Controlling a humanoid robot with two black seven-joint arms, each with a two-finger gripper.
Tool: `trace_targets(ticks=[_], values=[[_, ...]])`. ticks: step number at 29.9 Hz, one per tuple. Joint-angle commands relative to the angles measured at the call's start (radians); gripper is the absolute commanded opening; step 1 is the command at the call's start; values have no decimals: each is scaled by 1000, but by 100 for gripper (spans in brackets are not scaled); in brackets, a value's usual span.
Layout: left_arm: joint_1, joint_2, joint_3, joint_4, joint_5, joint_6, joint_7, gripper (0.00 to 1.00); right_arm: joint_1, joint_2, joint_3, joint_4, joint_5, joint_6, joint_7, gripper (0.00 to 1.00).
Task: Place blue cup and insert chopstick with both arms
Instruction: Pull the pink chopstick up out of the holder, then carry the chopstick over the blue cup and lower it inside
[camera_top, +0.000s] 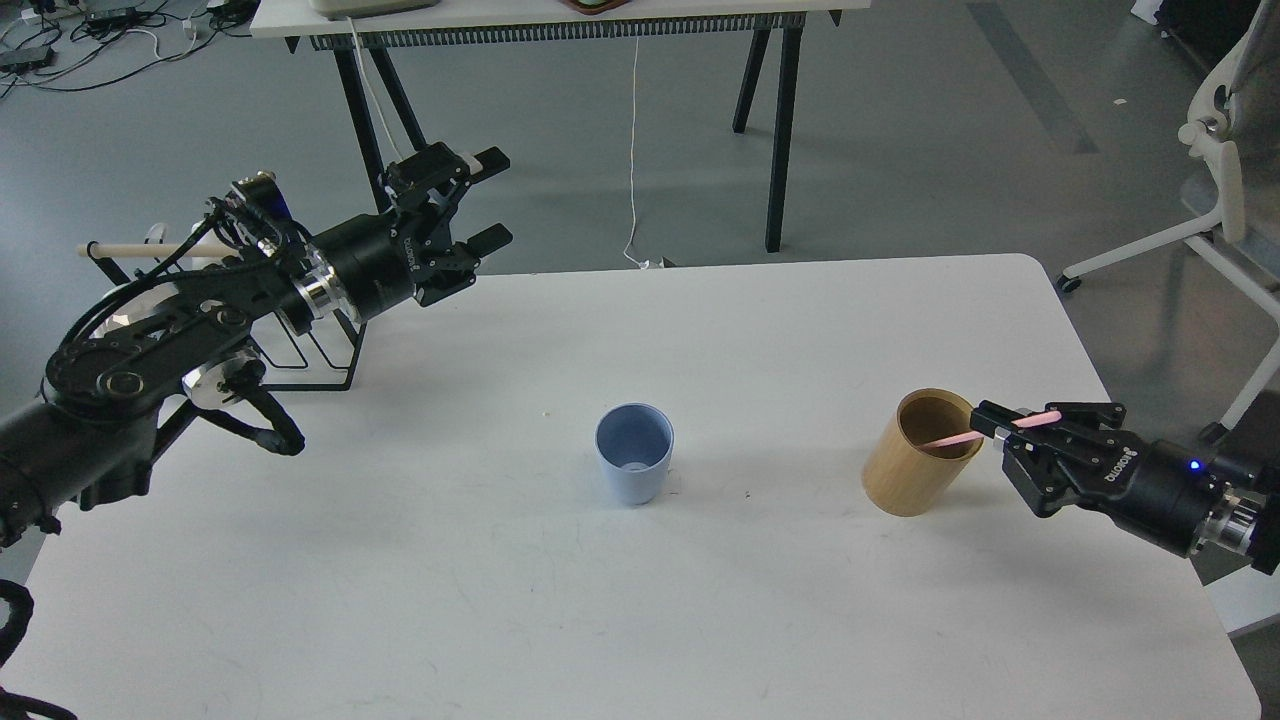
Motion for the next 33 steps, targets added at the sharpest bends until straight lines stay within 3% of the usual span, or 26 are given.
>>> trace_targets(ticks=[1,15,27,30,33], values=[[1,0,0,0,0,0,0,98,30,-10,0,1,43,0,0,0],[23,1,-3,0,0,0,0,98,137,-81,0,96,157,0,0,0],[37,1,-6,0,0,0,0,98,254,-67,-3,178,178,0,0,0],[38,1,-6,0,0,0,0,98,272,-33,-4,182,172,0,0,0],[38,1,-5,0,0,0,0,98,288,88,-16,172,161,0,0,0]])
